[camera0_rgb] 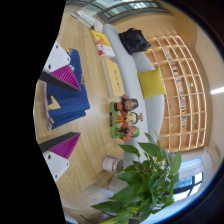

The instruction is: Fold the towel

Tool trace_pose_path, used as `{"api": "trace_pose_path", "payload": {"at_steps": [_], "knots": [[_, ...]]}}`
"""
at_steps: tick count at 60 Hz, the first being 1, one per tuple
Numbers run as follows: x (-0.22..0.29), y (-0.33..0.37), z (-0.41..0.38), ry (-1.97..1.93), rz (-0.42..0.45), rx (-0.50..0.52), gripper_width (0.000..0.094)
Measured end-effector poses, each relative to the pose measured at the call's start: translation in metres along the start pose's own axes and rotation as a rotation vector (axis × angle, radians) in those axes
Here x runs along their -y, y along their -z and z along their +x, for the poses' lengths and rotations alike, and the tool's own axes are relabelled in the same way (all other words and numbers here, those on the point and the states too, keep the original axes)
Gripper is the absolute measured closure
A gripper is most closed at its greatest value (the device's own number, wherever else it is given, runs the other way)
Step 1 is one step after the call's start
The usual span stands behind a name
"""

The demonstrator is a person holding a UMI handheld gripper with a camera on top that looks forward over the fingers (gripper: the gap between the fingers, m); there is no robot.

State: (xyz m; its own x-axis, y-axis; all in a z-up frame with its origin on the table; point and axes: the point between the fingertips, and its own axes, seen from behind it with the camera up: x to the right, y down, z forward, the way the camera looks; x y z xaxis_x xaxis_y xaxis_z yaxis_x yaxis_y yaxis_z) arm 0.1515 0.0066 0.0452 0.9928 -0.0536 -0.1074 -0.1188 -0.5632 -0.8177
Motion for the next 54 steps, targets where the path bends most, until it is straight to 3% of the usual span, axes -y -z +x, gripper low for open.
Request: {"api": "trace_pose_path", "payload": {"at_steps": [13,31,54], "knots": [[0.018,0.060,0.043,0.035,0.051,-0.037,0.0089],[0.000,0.191,0.018,0.133,0.079,0.043,0.0088],[-0.031,0.332,-0.006,0.193,0.142,0.073,0.0088]]}}
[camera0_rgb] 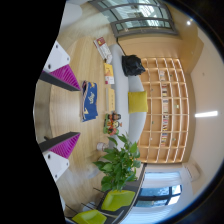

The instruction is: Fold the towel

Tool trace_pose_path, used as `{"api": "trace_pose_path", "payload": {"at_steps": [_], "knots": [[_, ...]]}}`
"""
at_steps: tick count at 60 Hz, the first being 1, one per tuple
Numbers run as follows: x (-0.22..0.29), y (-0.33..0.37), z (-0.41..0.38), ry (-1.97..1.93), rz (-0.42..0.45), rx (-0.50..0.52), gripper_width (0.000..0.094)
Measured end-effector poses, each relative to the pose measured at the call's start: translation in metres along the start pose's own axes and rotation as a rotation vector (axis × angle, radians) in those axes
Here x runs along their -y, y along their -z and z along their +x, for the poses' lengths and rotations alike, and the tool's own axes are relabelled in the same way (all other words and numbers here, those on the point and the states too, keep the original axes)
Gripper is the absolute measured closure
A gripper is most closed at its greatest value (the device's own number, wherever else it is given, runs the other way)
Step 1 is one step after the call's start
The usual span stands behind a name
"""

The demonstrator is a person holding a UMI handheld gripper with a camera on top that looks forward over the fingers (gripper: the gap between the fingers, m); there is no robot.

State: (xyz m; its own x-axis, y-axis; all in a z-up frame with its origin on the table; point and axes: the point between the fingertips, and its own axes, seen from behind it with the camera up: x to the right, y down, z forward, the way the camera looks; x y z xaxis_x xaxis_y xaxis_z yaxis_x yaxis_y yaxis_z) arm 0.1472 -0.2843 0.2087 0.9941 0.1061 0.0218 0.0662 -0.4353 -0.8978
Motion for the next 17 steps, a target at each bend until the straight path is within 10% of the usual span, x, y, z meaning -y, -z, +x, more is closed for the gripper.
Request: {"api": "trace_pose_path", "payload": {"at_steps": [17], "knots": [[-0.003,0.043,-0.011,0.017,0.009,0.032,0.0087]]}}
